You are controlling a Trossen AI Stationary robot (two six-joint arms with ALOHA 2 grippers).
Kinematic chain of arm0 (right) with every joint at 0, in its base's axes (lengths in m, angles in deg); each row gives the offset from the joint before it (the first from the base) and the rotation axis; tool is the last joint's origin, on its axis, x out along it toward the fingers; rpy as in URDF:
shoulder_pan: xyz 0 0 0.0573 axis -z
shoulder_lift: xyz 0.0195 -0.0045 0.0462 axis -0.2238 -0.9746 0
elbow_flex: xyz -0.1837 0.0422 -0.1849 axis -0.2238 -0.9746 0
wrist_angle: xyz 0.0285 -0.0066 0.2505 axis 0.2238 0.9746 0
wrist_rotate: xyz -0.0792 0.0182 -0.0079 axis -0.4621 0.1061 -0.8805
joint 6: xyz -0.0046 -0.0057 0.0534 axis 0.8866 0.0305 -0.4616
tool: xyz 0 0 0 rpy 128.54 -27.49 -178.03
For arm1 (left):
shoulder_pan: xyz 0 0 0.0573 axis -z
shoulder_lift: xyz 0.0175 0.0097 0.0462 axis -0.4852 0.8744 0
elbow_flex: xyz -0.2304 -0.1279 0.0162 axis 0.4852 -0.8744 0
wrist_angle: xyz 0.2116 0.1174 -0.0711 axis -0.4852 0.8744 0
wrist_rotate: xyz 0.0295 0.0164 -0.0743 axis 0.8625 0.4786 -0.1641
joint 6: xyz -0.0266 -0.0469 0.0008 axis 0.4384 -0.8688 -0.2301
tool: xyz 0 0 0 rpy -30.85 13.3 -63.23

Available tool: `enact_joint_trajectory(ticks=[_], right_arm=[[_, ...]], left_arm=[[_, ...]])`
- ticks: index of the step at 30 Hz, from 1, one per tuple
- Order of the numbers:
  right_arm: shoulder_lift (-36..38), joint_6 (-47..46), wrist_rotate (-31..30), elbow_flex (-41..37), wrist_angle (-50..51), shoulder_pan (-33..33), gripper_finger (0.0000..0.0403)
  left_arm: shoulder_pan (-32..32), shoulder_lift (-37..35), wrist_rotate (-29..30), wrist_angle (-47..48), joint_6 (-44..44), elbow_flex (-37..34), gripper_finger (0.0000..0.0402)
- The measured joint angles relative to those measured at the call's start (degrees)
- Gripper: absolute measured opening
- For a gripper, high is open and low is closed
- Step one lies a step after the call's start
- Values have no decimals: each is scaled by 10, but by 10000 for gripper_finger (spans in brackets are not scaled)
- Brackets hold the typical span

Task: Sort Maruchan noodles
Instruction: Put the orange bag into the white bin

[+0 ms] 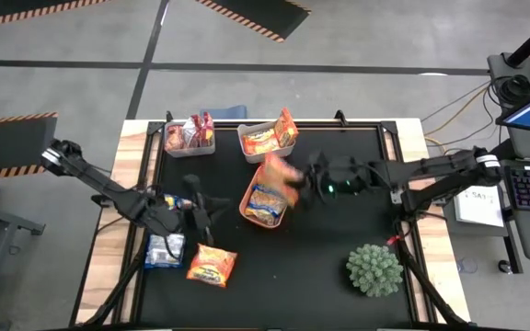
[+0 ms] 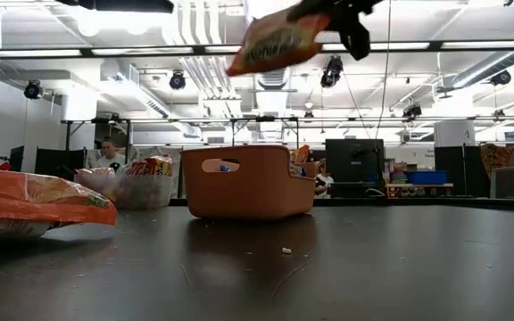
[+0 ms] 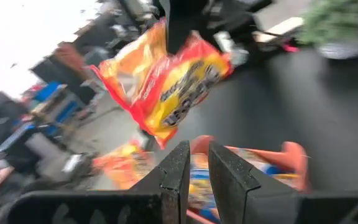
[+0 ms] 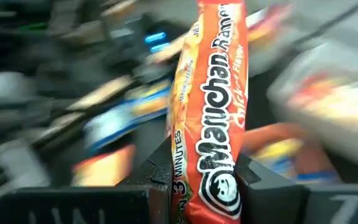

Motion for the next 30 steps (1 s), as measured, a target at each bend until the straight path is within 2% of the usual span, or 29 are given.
enact_joint_trajectory(ticks=[2,5,11,16,23,30], right_arm=[[-17,28,-59,34,28,25,63],[-46,63,-105,69,42,70,63],[-132,75,-109,106,19,163,63],[-210,57,-121,111,-13,220,63],[-280,17,-119,114,-82,246,63],[-306,-15,-143,114,-76,241,63]], left_arm=[[0,-19,28,-1,11,0,40],[1,-45,52,2,18,2,40],[2,-73,51,46,5,2,40],[1,-77,51,58,33,2,40],[0,-77,52,57,90,2,40],[-5,-79,52,56,127,2,40]])
